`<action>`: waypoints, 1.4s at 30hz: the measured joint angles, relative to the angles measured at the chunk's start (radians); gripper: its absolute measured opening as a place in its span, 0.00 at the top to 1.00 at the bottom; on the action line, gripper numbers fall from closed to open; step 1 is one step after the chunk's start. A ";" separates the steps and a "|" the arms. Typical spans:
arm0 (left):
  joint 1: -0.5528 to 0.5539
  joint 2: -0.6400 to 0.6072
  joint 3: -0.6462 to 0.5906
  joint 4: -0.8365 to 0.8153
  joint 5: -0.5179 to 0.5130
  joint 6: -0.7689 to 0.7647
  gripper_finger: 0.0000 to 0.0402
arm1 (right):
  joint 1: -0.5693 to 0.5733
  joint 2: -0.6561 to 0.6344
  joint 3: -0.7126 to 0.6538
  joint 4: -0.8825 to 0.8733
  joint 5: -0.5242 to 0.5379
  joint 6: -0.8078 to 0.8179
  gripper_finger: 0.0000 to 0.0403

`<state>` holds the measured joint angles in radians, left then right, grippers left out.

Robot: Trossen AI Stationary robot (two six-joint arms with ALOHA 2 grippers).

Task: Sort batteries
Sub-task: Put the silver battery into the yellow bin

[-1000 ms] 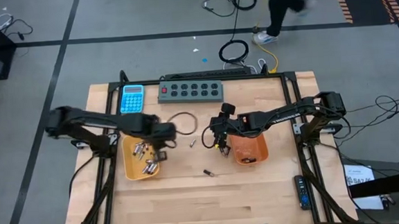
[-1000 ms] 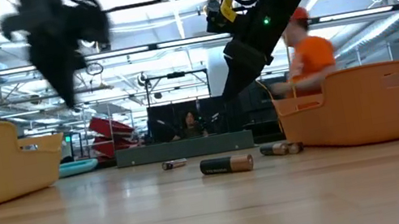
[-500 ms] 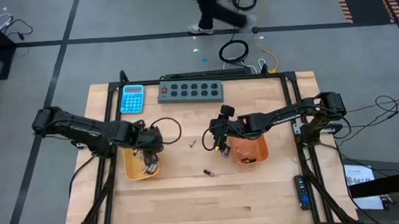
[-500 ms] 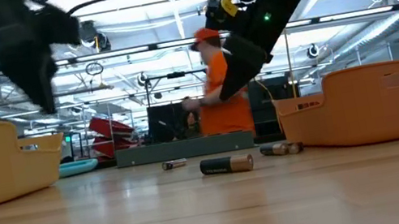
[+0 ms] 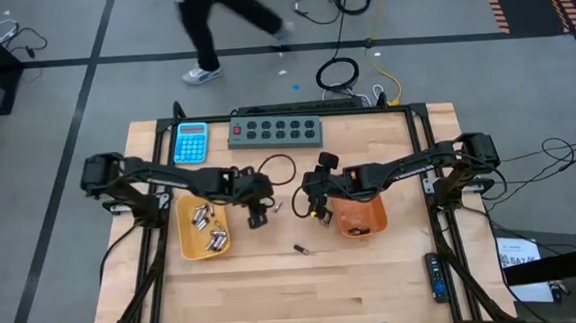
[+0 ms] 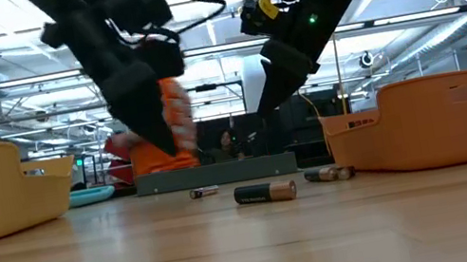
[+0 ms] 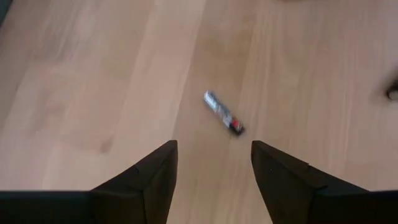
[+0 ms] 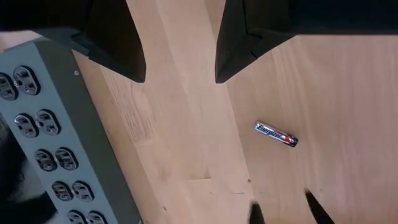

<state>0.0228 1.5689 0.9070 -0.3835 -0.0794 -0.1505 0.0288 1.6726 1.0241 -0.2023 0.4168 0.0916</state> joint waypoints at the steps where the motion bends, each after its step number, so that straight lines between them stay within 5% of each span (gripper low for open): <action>1: 0.005 0.017 0.000 0.028 0.003 0.000 0.47 | 0.000 0.000 0.000 -0.002 0.000 -0.001 0.54; 19: 0.023 0.264 0.051 0.165 0.027 0.062 0.49 | 0.000 0.000 0.000 -0.002 -0.003 -0.006 0.54; 22: 0.022 0.280 0.053 0.136 0.027 0.104 0.58 | 0.000 0.000 0.000 -0.005 -0.004 -0.001 0.54; 27: 0.011 0.273 0.054 0.076 0.026 0.131 0.93 | 0.000 0.000 -0.014 -0.002 -0.004 0.003 0.54; 35: -0.056 0.051 0.044 -0.089 -0.006 0.046 0.94 | 0.000 0.000 -0.054 0.010 0.000 0.036 0.54; 42: -0.142 -0.233 0.036 -0.448 -0.033 -0.252 0.94 | -0.001 0.000 -0.054 0.037 0.002 0.029 0.54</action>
<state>-0.1190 1.3360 0.9429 -0.8312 -0.1120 -0.4022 0.0282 1.6726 0.9699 -0.1650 0.4184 0.1210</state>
